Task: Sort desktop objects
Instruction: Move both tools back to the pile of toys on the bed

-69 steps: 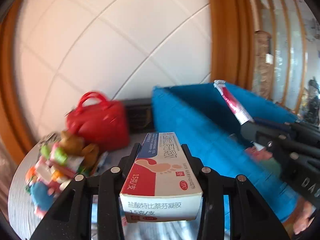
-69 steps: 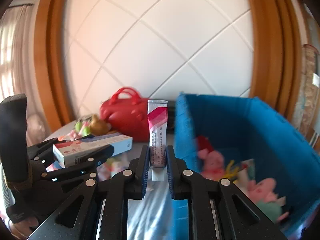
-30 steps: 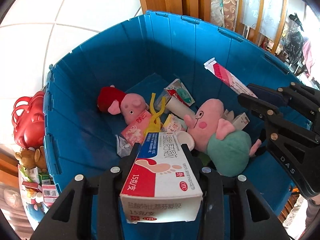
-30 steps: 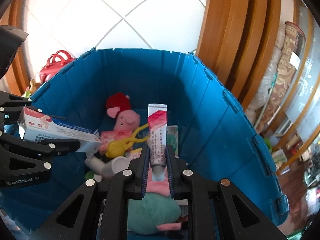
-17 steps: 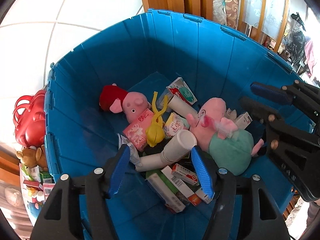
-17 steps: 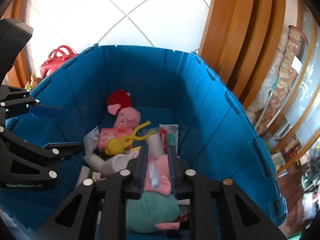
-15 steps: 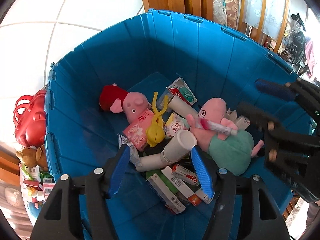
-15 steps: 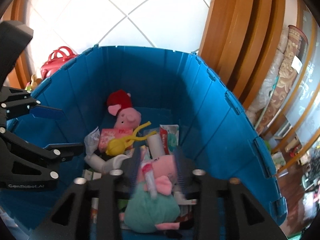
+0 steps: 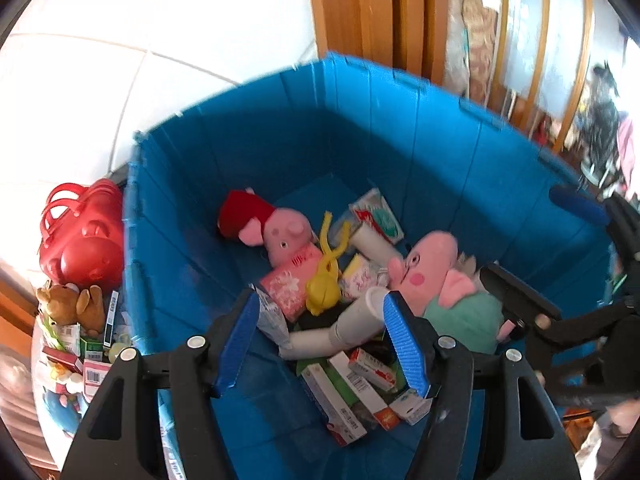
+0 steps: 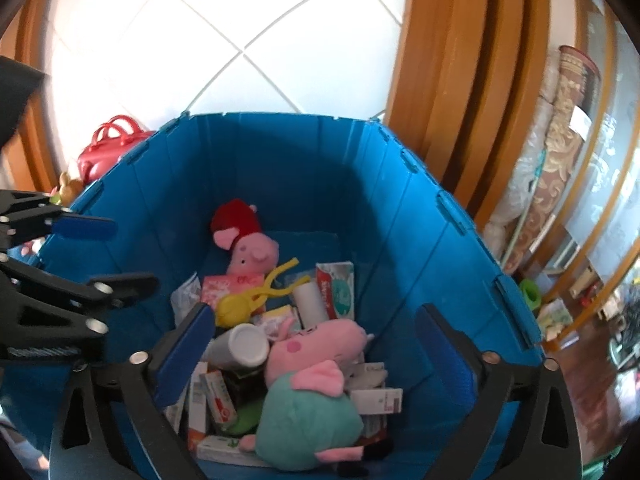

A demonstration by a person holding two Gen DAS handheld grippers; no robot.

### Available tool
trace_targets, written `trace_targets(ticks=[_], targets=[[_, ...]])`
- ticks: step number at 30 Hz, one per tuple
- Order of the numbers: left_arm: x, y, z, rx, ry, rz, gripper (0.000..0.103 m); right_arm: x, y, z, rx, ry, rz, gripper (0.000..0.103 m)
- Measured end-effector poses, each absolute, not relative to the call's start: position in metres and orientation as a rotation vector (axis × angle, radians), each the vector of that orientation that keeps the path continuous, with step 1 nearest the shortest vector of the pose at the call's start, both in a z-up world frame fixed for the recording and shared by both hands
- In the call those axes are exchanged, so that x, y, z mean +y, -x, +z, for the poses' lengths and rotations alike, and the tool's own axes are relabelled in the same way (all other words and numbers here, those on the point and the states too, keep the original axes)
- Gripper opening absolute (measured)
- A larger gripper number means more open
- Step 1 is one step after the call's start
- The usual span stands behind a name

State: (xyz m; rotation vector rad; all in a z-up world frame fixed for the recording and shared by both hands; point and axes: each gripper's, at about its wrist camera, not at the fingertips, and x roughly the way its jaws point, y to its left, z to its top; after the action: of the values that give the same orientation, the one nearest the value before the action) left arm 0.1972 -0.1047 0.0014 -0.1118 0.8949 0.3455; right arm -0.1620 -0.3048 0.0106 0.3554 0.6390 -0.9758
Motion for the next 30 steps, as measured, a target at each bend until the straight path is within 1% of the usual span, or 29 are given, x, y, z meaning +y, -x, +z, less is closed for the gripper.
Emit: trace_targets(ticks=[2, 4, 5, 7, 10, 14, 21, 25, 30], targets=[[-0.102, -0.176, 0.014, 0.816, 0.101, 0.342, 0.067, -0.302, 0.163, 0.013, 0.625, -0.372, -0.992, 0.103], [-0.097, -0.155, 0.024, 0.749, 0.095, 0.366, 0.079, -0.296, 0.164, 0.021, 0.586, -0.396, -0.976, 0.103], [-0.093, -0.141, 0.030, 0.702, 0.089, 0.388, 0.081, -0.290, 0.164, 0.028, 0.556, -0.403, -0.967, 0.103], [-0.085, -0.115, 0.037, 0.626, 0.078, 0.437, 0.082, -0.276, 0.159, 0.045, 0.496, -0.399, -0.960, 0.103], [-0.063, -0.079, 0.035, 0.579, 0.087, 0.493, 0.082, -0.256, 0.145, 0.067, 0.431, -0.380, -0.935, 0.103], [-0.017, -0.027, 0.017, 0.580, 0.145, 0.560, 0.082, -0.221, 0.109, 0.091, 0.374, -0.348, -0.860, 0.103], [0.069, 0.058, -0.021, 0.635, 0.203, 0.716, 0.082, -0.167, 0.026, 0.113, 0.375, -0.317, -0.735, 0.103], [0.112, 0.100, -0.051, 0.698, 0.234, 0.797, 0.082, -0.148, -0.020, 0.112, 0.394, -0.318, -0.706, 0.103], [0.161, 0.146, -0.089, 0.756, 0.300, 0.869, 0.082, -0.134, -0.085, 0.091, 0.438, -0.353, -0.641, 0.103]])
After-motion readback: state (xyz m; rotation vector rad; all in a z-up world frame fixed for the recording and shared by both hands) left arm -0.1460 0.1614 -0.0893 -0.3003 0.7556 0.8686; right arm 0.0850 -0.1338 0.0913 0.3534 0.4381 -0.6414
